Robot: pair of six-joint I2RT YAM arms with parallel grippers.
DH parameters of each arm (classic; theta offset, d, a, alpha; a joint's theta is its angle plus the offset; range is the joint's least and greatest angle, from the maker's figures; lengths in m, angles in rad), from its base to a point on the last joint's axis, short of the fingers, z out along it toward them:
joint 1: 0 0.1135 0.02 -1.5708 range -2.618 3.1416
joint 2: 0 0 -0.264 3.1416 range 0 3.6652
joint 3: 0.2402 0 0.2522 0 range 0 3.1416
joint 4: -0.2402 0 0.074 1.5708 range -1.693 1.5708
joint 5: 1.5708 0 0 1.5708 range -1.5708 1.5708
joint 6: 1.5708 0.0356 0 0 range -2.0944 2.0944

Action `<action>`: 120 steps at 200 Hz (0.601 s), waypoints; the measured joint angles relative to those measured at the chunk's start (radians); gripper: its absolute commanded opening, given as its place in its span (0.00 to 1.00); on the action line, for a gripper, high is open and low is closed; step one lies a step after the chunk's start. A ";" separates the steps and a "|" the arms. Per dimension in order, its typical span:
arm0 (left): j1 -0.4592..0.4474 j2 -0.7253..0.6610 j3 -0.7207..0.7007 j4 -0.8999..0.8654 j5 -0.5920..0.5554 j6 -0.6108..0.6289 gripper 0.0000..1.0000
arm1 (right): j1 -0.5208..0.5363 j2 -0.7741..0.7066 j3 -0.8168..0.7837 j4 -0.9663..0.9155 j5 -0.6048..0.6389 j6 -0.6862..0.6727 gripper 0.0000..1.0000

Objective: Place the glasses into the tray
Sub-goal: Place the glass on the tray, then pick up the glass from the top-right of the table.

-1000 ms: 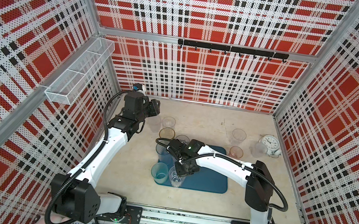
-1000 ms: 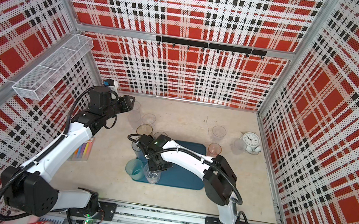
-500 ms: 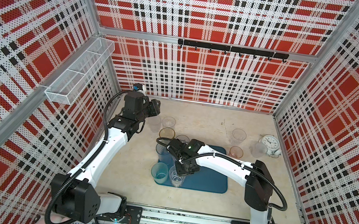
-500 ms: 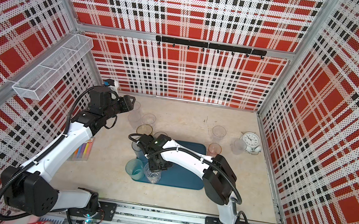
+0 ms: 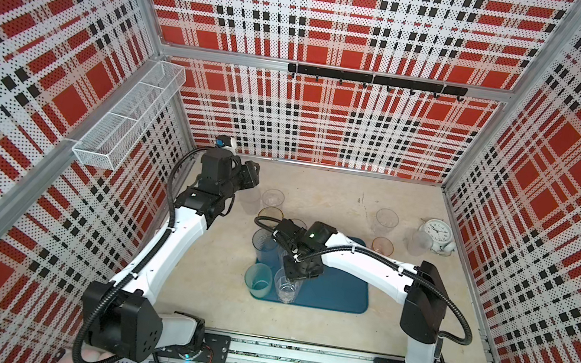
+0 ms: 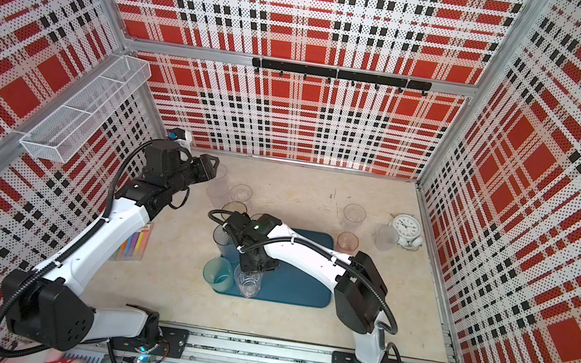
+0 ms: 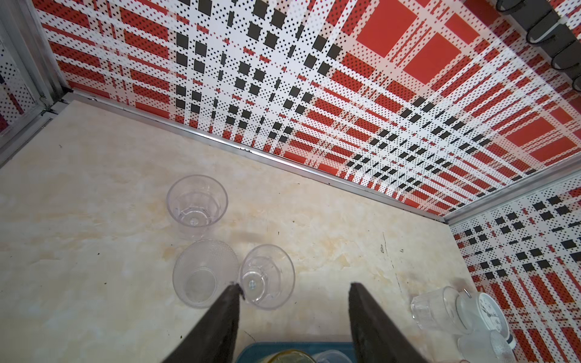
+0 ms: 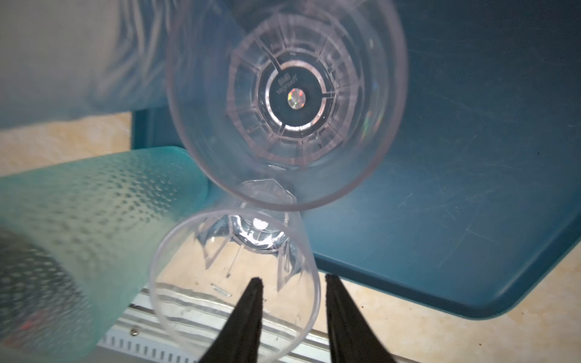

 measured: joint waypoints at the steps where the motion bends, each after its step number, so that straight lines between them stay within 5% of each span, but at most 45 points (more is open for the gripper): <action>1: 0.000 0.000 0.000 0.000 0.000 0.000 0.59 | -0.002 -0.002 0.001 0.000 0.000 0.000 0.44; 68: 0.015 0.040 0.025 0.001 -0.126 0.011 0.66 | -0.330 -0.232 -0.004 0.109 -0.034 -0.097 0.47; 120: 0.148 0.188 0.012 0.000 -0.113 -0.024 0.65 | -0.568 -0.255 -0.124 0.228 0.002 -0.141 0.48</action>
